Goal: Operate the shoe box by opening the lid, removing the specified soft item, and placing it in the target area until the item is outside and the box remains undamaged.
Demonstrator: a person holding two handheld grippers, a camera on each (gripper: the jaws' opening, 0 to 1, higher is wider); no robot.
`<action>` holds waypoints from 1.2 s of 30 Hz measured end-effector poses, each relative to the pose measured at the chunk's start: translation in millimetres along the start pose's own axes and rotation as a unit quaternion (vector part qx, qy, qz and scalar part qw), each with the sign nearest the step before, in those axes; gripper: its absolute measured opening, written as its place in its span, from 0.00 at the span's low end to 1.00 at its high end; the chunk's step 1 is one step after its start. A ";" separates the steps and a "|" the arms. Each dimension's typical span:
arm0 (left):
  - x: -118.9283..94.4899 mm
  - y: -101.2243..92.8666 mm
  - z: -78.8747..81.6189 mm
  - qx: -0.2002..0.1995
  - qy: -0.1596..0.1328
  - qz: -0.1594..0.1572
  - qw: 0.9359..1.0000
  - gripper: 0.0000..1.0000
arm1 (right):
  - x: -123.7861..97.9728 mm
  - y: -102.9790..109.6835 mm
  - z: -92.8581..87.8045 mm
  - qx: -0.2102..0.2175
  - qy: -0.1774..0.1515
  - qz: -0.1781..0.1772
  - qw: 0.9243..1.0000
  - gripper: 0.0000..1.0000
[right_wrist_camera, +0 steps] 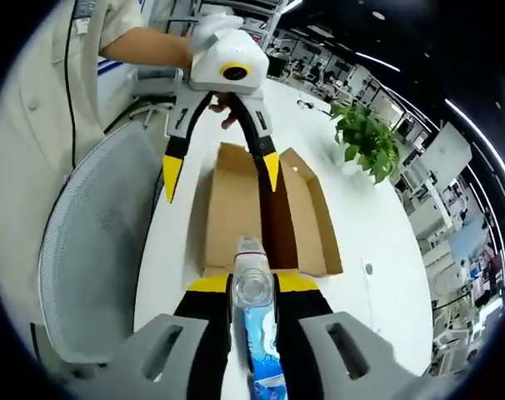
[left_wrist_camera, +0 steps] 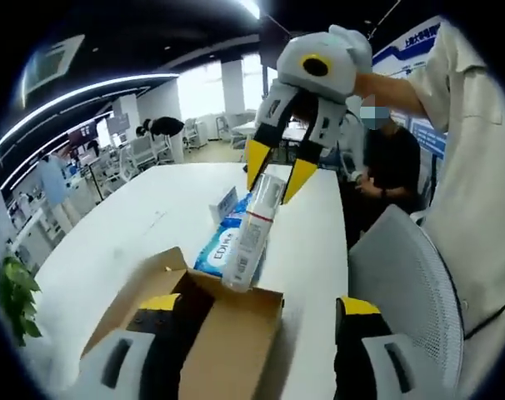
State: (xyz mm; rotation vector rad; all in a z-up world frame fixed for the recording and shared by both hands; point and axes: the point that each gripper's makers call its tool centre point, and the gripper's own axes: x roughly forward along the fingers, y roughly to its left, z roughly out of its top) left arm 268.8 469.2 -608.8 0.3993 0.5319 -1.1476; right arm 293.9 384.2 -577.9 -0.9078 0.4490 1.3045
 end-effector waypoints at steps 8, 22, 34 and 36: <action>-13.5 5.8 -15.2 -0.035 -0.003 0.047 0.998 0.96 | -6.4 -29.6 -20.3 0.000 0.038 -0.006 0.999 0.16; -39.5 8.4 -28.8 -0.077 -0.029 0.116 0.990 1.00 | -7.8 -85.3 -63.4 0.039 0.094 -0.006 0.995 0.16; -61.5 13.2 -41.8 -0.113 -0.034 0.158 0.980 1.00 | 13.5 -111.1 -95.9 0.060 0.139 0.009 0.988 0.16; -65.5 15.5 -43.4 -0.120 -0.037 0.165 0.978 1.00 | 17.3 -113.9 -101.5 0.063 0.146 0.012 0.987 0.16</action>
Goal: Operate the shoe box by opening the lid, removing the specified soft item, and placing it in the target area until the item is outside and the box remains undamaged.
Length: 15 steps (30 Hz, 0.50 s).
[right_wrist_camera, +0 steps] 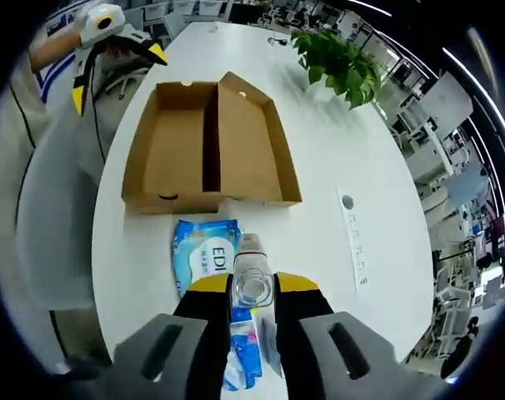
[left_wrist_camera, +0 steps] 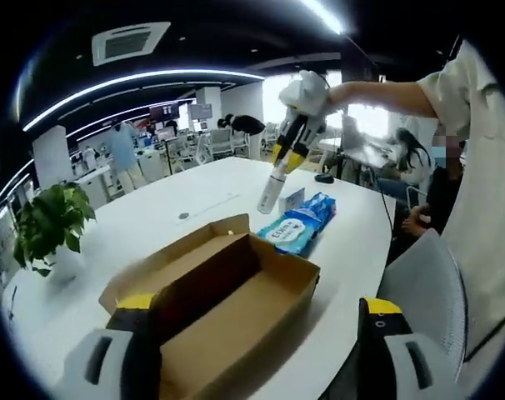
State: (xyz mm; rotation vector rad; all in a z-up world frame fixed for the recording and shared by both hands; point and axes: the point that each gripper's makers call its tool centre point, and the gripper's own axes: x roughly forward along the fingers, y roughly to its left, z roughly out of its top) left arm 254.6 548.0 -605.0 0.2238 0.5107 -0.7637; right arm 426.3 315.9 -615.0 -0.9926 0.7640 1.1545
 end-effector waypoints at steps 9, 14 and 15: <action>-8.4 11.2 -3.2 -0.013 -0.007 0.022 1.000 1.00 | 19.6 -8.8 -20.0 0.004 0.038 0.010 0.999 0.16; -9.3 15.2 -4.0 -0.020 -0.008 0.030 0.999 1.00 | 32.4 -13.5 -27.1 0.003 0.057 0.017 0.998 0.16; -9.5 15.8 -4.1 -0.021 -0.009 0.032 0.999 1.00 | 34.7 -14.2 -28.2 0.002 0.060 0.017 0.998 0.16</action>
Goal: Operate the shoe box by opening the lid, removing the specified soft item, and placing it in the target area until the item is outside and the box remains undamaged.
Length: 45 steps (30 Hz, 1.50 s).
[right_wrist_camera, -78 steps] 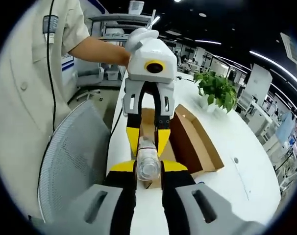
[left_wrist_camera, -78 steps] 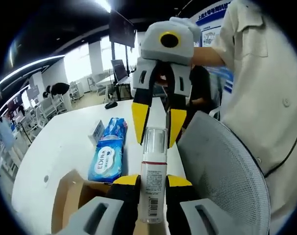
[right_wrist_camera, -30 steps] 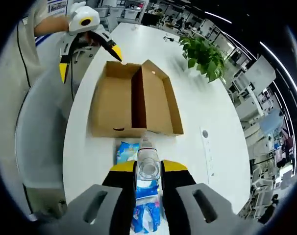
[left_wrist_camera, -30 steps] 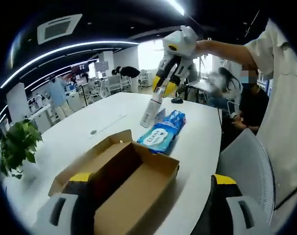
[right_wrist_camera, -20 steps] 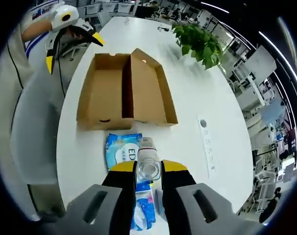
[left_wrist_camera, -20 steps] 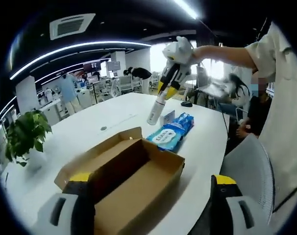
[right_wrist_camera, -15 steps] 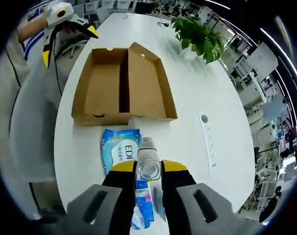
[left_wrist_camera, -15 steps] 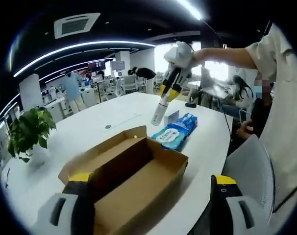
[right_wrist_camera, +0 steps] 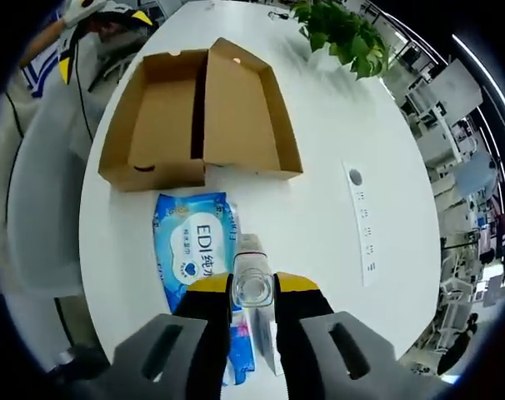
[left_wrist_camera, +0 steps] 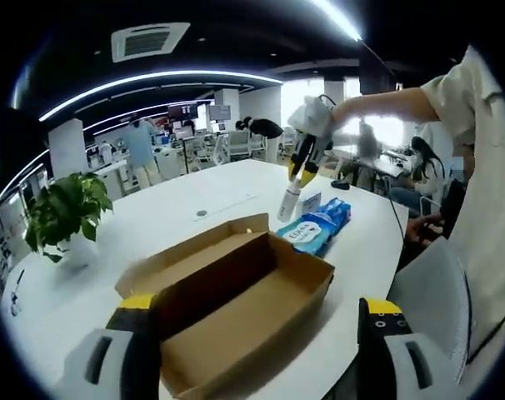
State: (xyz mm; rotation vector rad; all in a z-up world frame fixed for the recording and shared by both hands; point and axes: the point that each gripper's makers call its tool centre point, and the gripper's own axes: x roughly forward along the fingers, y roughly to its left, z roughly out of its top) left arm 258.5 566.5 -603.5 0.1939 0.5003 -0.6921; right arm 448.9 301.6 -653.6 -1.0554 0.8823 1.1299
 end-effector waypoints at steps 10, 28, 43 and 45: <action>-4.0 8.4 -4.5 -0.015 0.002 0.014 1.000 1.00 | 26.2 -3.9 -6.4 -0.023 0.041 0.016 0.999 0.17; -16.2 16.7 -18.6 -0.035 0.004 0.033 0.999 1.00 | 46.7 -18.8 -2.0 -0.052 0.078 0.036 0.995 0.17; -19.7 27.8 -28.6 -0.052 0.013 0.059 0.997 0.99 | 49.3 -22.3 -1.2 -0.084 0.091 0.042 0.991 0.19; -20.3 30.2 -30.7 -0.055 0.015 0.064 0.996 0.98 | 48.4 -22.4 -1.5 -0.085 0.091 0.039 0.991 0.21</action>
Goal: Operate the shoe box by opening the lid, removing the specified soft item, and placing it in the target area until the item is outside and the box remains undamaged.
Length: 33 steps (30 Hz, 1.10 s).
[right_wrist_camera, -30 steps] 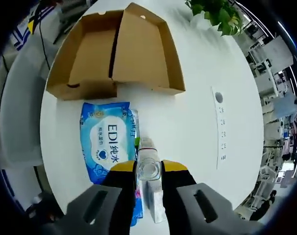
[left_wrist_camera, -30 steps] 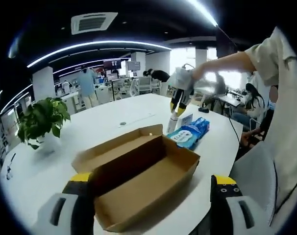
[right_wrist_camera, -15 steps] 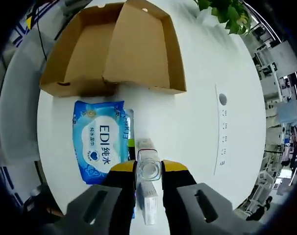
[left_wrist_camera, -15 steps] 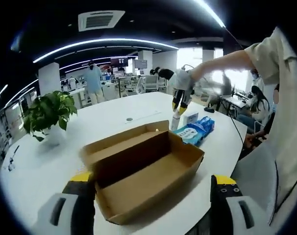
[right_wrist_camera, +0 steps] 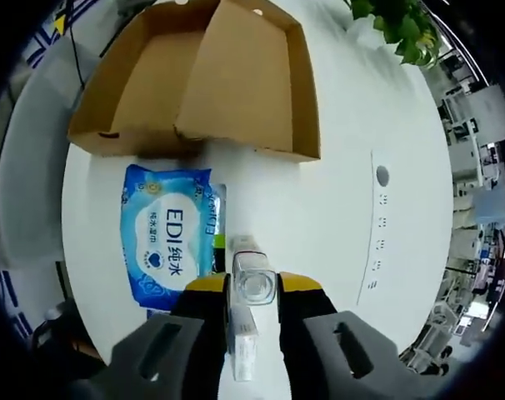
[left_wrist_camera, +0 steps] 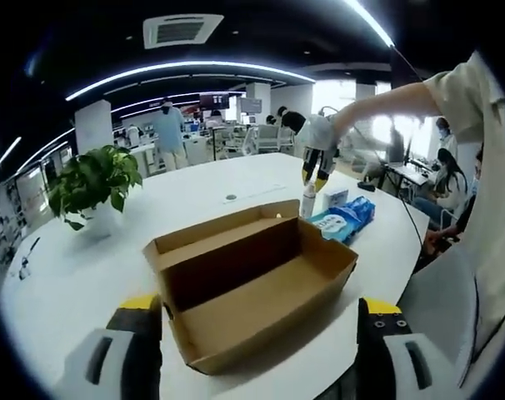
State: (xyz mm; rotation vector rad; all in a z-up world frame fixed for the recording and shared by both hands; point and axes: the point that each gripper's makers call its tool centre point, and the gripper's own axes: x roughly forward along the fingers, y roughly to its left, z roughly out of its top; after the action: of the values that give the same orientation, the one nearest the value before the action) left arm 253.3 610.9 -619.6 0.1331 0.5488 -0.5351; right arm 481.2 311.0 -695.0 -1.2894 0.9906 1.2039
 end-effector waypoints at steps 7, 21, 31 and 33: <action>-0.6 16.1 -6.7 -0.007 0.012 0.036 0.999 0.88 | -4.0 -6.3 -1.3 -0.006 -0.003 -0.019 1.000 0.31; -4.2 44.2 -18.0 -0.010 0.030 0.102 0.994 0.54 | -34.6 -13.8 39.3 0.095 -0.093 -0.043 0.990 0.40; -6.3 68.2 -34.6 -0.058 0.042 0.153 0.986 0.30 | -36.4 -29.3 72.7 0.197 -0.155 -0.051 0.967 0.40; -5.9 71.4 -39.7 -0.068 0.048 0.158 0.984 0.28 | -34.1 -32.6 75.9 0.222 -0.163 -0.051 0.960 0.41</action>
State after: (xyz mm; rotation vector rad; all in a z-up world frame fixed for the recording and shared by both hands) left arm 267.7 685.0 -651.6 0.1138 0.6421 -0.1819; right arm 500.3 386.3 -650.9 -0.7506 0.8751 1.0003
